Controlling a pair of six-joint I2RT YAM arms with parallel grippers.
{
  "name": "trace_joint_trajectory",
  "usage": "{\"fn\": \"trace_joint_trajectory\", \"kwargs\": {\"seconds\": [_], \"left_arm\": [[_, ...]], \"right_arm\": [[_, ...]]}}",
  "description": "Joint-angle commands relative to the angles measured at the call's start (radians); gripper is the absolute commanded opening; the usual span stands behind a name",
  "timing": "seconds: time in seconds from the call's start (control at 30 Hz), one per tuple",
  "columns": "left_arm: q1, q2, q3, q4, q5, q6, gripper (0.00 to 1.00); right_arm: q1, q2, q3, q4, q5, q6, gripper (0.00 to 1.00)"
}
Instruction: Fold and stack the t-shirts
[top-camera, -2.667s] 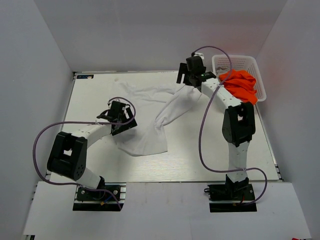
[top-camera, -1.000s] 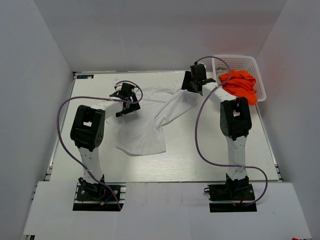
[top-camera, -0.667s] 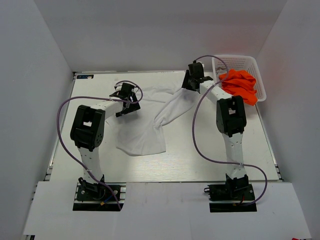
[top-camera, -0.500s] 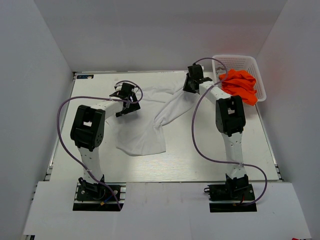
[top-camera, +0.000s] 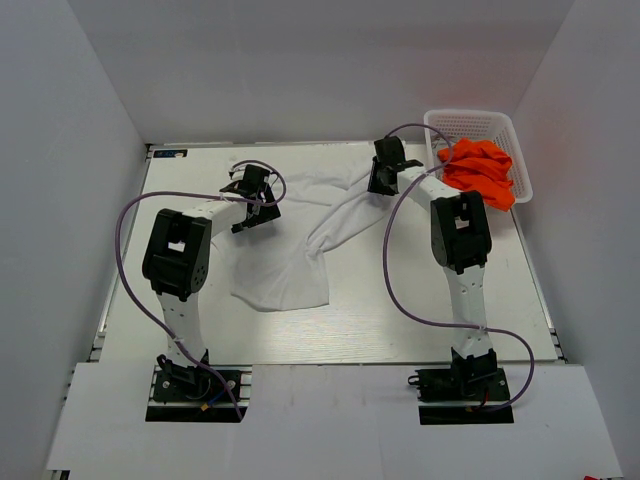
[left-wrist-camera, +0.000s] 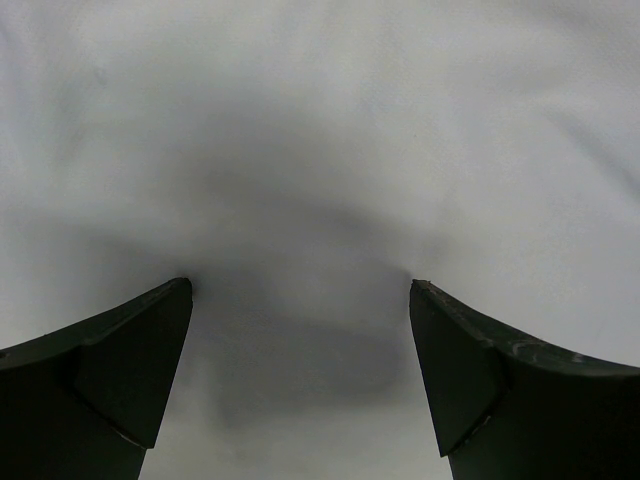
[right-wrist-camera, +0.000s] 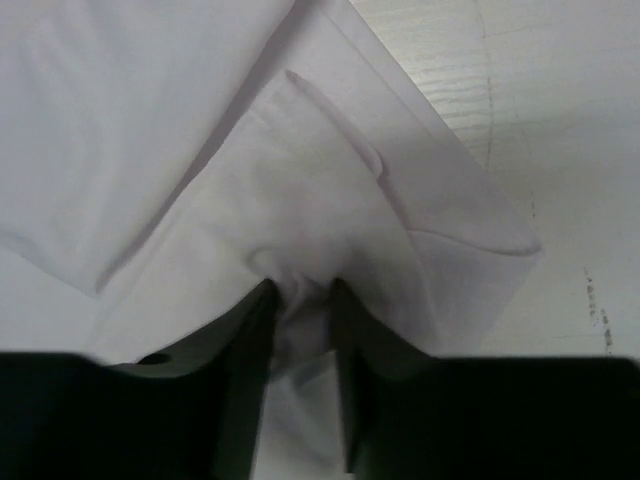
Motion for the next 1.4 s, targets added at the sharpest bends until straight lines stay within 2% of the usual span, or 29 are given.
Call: {"fn": "trace_joint_trajectory", "kwargs": {"seconds": [0.0, 0.03, 0.07, 0.1, 0.3, 0.47, 0.67, 0.7, 0.8, 0.83, 0.87, 0.93, 0.97, 1.07, 1.1, 1.13, 1.17, 1.27, 1.37], "left_arm": [[0.004, 0.018, 0.016, -0.018, -0.002, -0.003, 1.0], [0.004, 0.018, 0.016, -0.018, -0.002, -0.003, 1.0], [0.004, 0.018, 0.016, -0.018, -0.002, -0.003, 1.0], [0.004, 0.018, 0.026, -0.018, -0.002, -0.003, 1.0], [0.004, 0.028, 0.035, -0.027, -0.023, -0.003, 1.0], [0.013, 0.037, 0.035, -0.038, -0.032, -0.012, 1.0], [0.013, 0.037, 0.035, -0.047, -0.032, -0.021, 1.0], [0.013, 0.037, 0.035, -0.047, -0.032, -0.021, 1.0], [0.013, 0.037, 0.026, -0.038, -0.032, -0.011, 1.0], [0.013, 0.025, 0.026, -0.038, -0.02, 0.008, 1.0], [0.013, 0.025, 0.026, -0.024, -0.02, 0.02, 1.0], [0.013, 0.003, 0.026, -0.009, -0.003, 0.046, 1.0], [0.013, -0.008, 0.026, -0.009, -0.003, 0.046, 1.0], [0.013, -0.017, 0.072, -0.041, -0.003, 0.075, 1.0], [0.013, -0.017, 0.101, -0.064, -0.003, 0.075, 1.0], [0.013, -0.028, 0.11, -0.073, 0.008, 0.092, 1.0], [0.013, -0.046, 0.11, -0.073, 0.008, 0.092, 1.0], [0.013, -0.089, 0.099, -0.073, 0.041, 0.104, 1.0], [0.002, -0.167, 0.023, -0.082, 0.052, 0.104, 1.0]], "right_arm": [[0.002, -0.044, -0.011, 0.001, 0.004, -0.008, 0.3], [0.007, -0.055, -0.019, 0.01, 0.01, -0.002, 0.21], [0.005, -0.062, -0.025, 0.026, 0.006, 0.004, 0.05], [0.005, -0.067, -0.028, 0.033, 0.003, 0.004, 0.0], [0.004, -0.215, -0.102, 0.061, 0.052, -0.016, 0.0], [0.002, -0.351, -0.189, 0.015, 0.069, -0.027, 0.0], [-0.001, -0.631, -0.499, -0.061, 0.073, 0.054, 0.0], [-0.003, -0.685, -0.613, -0.071, 0.113, 0.064, 0.0], [-0.003, -0.795, -0.749, -0.14, 0.19, 0.126, 0.13], [-0.003, -0.867, -0.806, -0.172, 0.236, 0.166, 0.25], [-0.004, -0.886, -0.855, -0.186, 0.274, 0.195, 0.5], [-0.004, -0.955, -0.903, -0.229, 0.322, 0.226, 0.65], [-0.004, -0.967, -0.907, -0.236, 0.343, 0.234, 0.69], [-0.004, -1.025, -0.892, -0.235, 0.339, 0.225, 0.72], [-0.004, -1.032, -0.886, -0.214, 0.328, 0.178, 0.8], [-0.003, -1.038, -0.878, -0.18, 0.298, 0.16, 0.8], [0.0, -1.049, -0.878, -0.157, 0.253, 0.095, 0.9], [0.0, -1.035, -0.887, -0.002, 0.117, 0.036, 0.9], [0.005, -0.962, -0.855, 0.072, -0.004, 0.001, 0.9]]}}
